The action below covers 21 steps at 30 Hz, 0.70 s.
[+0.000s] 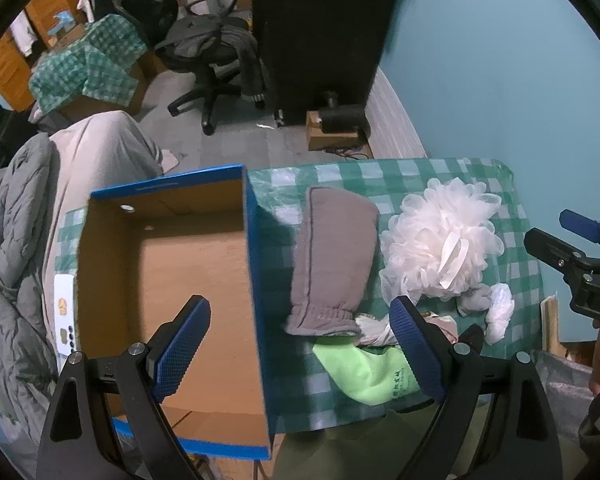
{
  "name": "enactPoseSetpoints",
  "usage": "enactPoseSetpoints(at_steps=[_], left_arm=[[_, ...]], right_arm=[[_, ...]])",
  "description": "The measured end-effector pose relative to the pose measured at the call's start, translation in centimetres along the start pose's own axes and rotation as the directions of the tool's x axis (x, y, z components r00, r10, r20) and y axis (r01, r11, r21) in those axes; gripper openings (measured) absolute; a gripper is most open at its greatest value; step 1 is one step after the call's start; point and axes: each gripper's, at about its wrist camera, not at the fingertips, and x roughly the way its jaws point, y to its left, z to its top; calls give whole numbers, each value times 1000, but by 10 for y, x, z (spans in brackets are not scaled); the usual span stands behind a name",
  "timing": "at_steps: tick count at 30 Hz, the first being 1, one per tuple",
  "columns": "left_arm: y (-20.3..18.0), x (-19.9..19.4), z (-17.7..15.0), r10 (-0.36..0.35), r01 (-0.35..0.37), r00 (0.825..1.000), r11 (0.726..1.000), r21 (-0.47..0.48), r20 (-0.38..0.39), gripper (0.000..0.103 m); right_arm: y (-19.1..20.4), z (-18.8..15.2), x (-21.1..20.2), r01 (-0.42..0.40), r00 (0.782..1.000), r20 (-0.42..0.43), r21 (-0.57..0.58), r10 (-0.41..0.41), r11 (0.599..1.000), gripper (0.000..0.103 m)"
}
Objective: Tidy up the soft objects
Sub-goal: 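Move the left gripper to the grey towel while the right gripper reaches the white mesh loofah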
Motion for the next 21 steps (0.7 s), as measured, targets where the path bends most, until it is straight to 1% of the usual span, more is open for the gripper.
enactPoseSetpoints(at_steps=[9, 14, 17, 21], left_arm=[[-21, 29, 10, -23, 24, 999, 999, 28, -28, 92], [-31, 52, 15, -34, 37, 997, 998, 44, -66, 92], [-36, 62, 17, -37, 41, 996, 998, 48, -81, 92], [-43, 76, 20, -42, 47, 995, 997, 53, -94, 92]], right_arm=[[-15, 7, 27, -11, 999, -43, 7, 12, 1000, 95], [-20, 12, 45, -13, 997, -72, 0, 13, 1000, 95], [-23, 15, 58, -5, 996, -92, -5, 4, 1000, 95], [-26, 15, 74, -14, 992, -127, 6, 15, 1000, 95]])
